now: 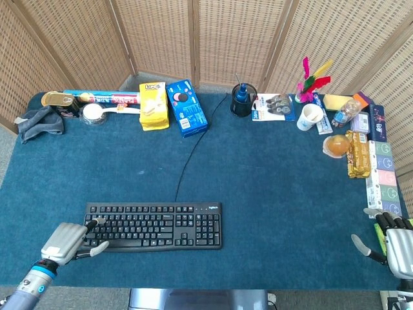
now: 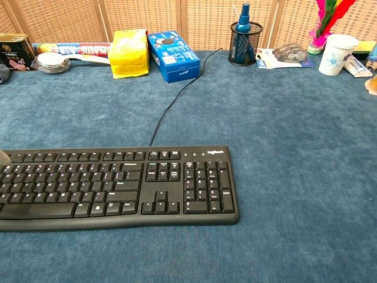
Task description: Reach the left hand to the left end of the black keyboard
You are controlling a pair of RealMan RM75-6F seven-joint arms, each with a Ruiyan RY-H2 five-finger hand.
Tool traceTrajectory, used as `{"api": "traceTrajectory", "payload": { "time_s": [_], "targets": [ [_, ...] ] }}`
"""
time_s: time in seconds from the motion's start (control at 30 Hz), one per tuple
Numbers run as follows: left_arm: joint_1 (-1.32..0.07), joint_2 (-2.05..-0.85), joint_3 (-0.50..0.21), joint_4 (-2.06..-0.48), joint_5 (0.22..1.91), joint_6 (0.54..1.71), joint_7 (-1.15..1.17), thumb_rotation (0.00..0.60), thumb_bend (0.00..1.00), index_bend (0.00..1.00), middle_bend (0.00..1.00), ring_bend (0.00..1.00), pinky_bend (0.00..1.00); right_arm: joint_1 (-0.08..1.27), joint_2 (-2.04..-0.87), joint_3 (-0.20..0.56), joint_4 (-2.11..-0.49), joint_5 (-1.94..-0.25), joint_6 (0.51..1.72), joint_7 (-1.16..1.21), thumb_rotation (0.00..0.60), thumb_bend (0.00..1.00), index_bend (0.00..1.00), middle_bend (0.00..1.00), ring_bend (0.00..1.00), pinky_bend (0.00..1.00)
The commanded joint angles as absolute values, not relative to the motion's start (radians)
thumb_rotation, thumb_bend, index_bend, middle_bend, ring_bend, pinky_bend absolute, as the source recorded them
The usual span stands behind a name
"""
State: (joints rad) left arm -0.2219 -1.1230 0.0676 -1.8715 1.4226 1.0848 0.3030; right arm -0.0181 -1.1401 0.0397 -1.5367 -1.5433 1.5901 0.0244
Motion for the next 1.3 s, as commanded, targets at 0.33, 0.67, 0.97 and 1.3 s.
{"api": "traceTrajectory", "payload": {
  "time_s": [0.33,0.67,0.97,1.3],
  "targets": [
    [-0.235,-1.142,0.075,-1.847,1.358,1.068,0.322,0.000,0.15,0.20,1.00,1.00,1.00,-0.017,-1.147,0.042,-1.529,-1.530,1.575,0.020,0.000,0.30,0.26,0.31,0.30,0.30],
    [-0.252,-1.175,0.075,-1.810,1.306,1.045,0.325,0.000,0.15,0.20,1.00,1.00,1.00,-0.012,-1.152,0.046,-1.530,-1.522,1.561,0.007,0.000,0.30,0.26,0.31,0.30,0.30],
    [-0.261,-1.189,0.082,-1.792,1.296,1.042,0.317,0.000,0.15,0.20,1.00,1.00,1.00,-0.008,-1.154,0.048,-1.534,-1.515,1.550,-0.006,0.000,0.30,0.26,0.31,0.30,0.30],
    [-0.228,-1.139,0.080,-1.834,1.383,1.159,0.267,0.000,0.15,0.20,1.00,1.00,1.00,-0.012,-1.149,0.049,-1.544,-1.515,1.556,-0.011,0.000,0.30,0.26,0.31,0.30,0.30]
  ]
}}
